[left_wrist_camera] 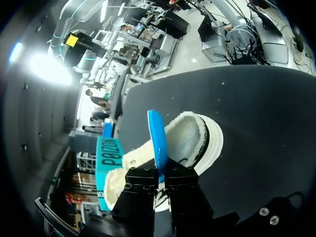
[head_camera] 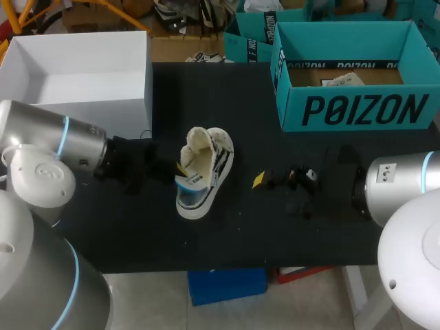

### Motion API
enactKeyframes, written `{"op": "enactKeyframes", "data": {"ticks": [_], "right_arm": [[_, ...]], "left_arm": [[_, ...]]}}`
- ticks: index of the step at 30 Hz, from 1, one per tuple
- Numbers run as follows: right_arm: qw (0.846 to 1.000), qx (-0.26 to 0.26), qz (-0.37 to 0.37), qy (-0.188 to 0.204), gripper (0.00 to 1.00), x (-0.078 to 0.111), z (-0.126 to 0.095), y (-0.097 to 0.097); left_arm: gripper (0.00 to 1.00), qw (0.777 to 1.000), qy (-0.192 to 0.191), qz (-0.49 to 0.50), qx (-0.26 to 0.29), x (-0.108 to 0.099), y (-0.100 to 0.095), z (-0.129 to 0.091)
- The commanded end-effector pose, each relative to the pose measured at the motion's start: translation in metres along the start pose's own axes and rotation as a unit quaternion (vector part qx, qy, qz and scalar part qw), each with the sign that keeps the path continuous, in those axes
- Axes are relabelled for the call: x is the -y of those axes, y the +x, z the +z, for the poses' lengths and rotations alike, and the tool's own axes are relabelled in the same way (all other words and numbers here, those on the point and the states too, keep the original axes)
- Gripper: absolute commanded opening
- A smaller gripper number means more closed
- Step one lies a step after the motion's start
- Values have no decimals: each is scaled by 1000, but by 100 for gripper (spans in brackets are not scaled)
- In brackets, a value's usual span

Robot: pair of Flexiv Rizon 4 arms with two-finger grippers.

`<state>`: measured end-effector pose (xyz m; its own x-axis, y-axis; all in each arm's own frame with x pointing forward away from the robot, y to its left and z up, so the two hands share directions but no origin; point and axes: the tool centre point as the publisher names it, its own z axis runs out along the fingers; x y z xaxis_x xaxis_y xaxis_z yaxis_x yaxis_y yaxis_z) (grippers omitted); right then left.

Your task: Take the shoe out of the shoebox, open the shoe tongue, remove and reinsert the insole, then place the shoe into the shoebox

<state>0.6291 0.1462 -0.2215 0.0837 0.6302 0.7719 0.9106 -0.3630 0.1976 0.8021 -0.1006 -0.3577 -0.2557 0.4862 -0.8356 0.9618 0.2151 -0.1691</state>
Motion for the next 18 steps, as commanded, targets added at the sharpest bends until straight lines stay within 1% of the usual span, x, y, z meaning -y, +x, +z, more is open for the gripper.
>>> {"op": "enactKeyframes", "data": {"ticks": [1, 10, 15, 18], "right_arm": [[995, -102, 7, 7, 100, 0, -1, -7], [995, -102, 7, 7, 100, 0, -1, -7], [995, -102, 7, 7, 100, 0, -1, -7], [995, -102, 7, 7, 100, 0, -1, -7]], "left_arm": [[0, 1000, -2, 0, -12, 4, 0, 2], [0, 1000, 0, 0, -15, 7, 0, 2], [0, 1000, 0, 2, -12, 13, -1, 1], [0, 1000, 1, 3, -16, 16, 2, 3]]}}
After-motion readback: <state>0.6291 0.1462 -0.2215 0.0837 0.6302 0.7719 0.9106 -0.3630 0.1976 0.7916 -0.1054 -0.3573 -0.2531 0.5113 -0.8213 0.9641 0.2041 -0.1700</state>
